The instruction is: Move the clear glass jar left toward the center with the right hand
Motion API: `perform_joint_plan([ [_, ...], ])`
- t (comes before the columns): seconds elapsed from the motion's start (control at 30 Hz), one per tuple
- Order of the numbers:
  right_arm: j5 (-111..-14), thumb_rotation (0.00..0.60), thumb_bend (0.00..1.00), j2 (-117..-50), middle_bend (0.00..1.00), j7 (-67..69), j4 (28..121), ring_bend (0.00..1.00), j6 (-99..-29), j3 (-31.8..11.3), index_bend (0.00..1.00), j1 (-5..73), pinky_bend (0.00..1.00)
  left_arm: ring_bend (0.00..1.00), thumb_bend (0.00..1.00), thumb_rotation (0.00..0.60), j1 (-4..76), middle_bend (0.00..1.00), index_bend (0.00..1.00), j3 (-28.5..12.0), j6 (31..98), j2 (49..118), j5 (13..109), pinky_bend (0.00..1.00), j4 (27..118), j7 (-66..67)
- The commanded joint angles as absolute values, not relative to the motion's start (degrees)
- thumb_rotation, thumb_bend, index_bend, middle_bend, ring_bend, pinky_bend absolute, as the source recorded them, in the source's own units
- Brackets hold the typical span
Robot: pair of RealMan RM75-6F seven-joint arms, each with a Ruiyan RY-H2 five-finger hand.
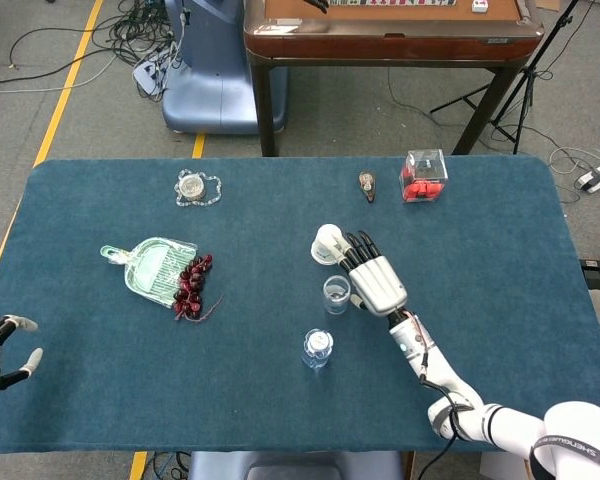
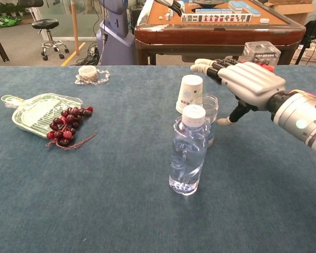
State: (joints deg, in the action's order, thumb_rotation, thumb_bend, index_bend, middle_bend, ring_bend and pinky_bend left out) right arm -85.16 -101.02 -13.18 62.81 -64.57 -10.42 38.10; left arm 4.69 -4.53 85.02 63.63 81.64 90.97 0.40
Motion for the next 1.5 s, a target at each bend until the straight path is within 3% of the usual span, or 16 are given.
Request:
perform_joint_plan([
  [0.03,-84.8,0.6,0.0,-101.6,0.0,-12.7,62.2,0.0,-64.1,-10.6,0.0,38.6,0.06,0.37,0.3,0.6,4.8,0.41,0.43,-4.6,84.7,63.6,81.4,0.52,90.8,0.4],
  [0.43,-84.9,0.6,0.0,-97.9,0.0,-12.8,66.3,0.0,-65.8,-8.9,0.0,37.1,0.06,0.37,0.3,0.6,4.8,0.41,0.43,-4.6,84.6,63.6,80.9,0.52,90.7,0.8],
  [0.93,-78.1,0.6,0.0,-73.9,0.0,-27.0,91.8,0.0,-74.7,-3.8,0.0,23.0,0.06,0.37,0.3,0.6,4.8,0.41,0.31,-4.5,86.5,65.0,83.1,0.52,90.1,2.5],
  [1.13,-76.3,0.6,0.0,-65.5,0.0,-22.9,99.2,0.0,-79.3,-0.7,0.0,15.7,0.06,0.37,0.3,0.6,4.8,0.41,0.21,-4.3,87.3,65.8,84.1,0.52,89.5,3.4],
  [1.37,-78.4,0.6,0.0,-64.2,0.0,-18.8,98.4,0.0,-87.2,1.0,0.0,8.9,0.06,0.37,0.3,0.6,5.2,0.41,0.21,-3.9,86.2,66.6,84.0,0.52,89.7,5.4],
  [1.5,-79.3,0.6,0.0,-63.3,0.0,-16.4,97.9,0.0,-87.8,0.7,0.0,7.8,0.06,0.37,0.3,0.6,5.5,0.41,0.21,-3.7,85.6,66.8,84.0,0.52,89.9,6.4],
])
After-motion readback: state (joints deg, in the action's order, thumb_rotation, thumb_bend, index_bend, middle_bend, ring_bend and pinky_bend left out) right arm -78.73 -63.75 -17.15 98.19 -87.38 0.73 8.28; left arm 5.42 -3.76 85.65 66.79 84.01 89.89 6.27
